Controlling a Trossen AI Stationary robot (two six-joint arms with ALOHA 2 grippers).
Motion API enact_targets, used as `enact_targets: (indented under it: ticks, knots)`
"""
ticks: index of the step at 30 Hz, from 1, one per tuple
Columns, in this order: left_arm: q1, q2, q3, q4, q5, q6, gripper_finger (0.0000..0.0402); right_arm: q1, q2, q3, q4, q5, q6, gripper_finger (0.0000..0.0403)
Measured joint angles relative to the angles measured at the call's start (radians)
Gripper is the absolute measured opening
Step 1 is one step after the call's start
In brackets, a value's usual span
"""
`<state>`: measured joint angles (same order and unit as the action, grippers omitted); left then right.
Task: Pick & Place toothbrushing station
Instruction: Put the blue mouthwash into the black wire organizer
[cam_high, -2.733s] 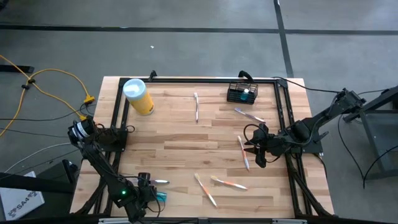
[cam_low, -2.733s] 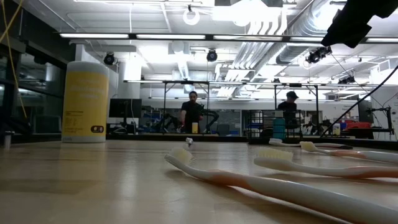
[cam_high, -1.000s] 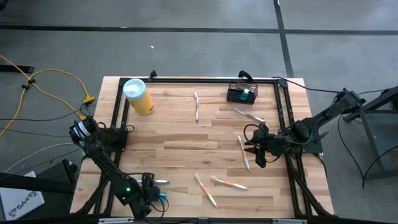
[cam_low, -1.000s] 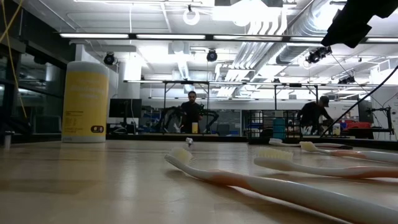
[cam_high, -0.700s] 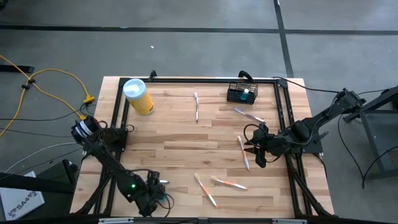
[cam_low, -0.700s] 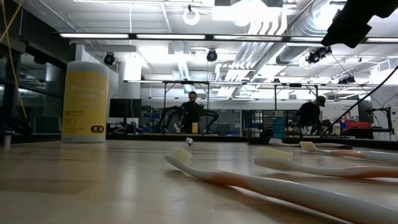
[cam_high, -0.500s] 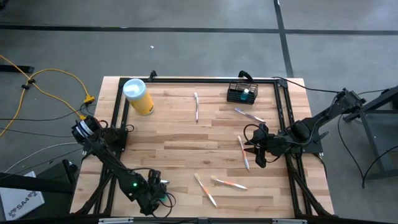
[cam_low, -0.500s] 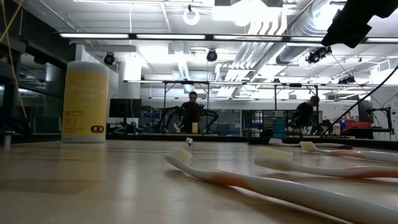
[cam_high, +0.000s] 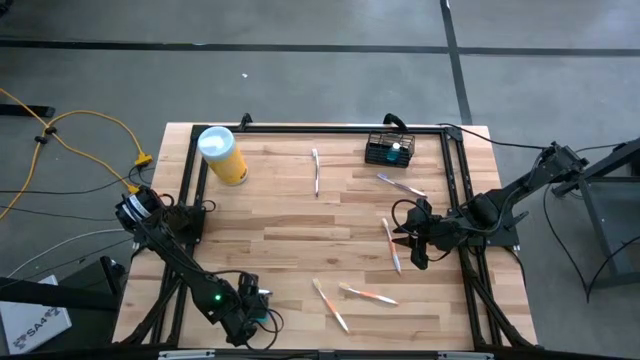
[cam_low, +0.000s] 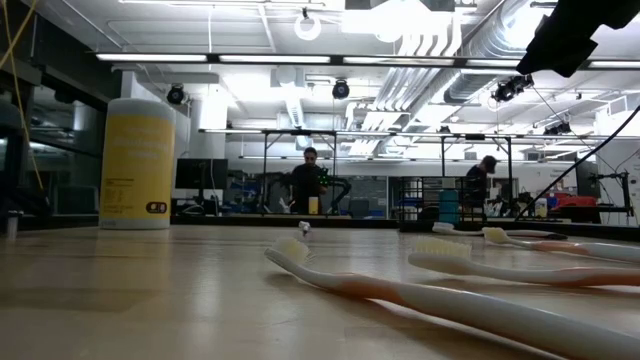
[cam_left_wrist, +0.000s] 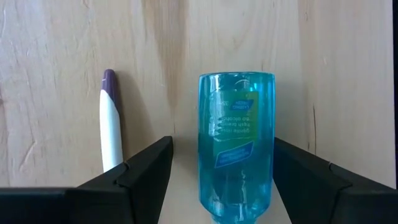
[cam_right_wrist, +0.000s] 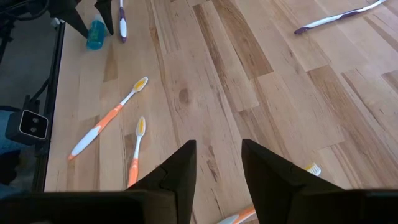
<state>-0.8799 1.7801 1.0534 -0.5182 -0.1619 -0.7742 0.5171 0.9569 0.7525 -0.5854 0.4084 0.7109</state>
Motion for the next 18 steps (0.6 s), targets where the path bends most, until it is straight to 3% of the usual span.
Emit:
enact_targets:
  ticks: [18]
  knots:
    - [0.011, -0.015, -0.002, -0.074, -0.023, 0.016, 0.0237, 0.0, 0.0, 0.0, 0.0, 0.0, 0.0, 0.012]
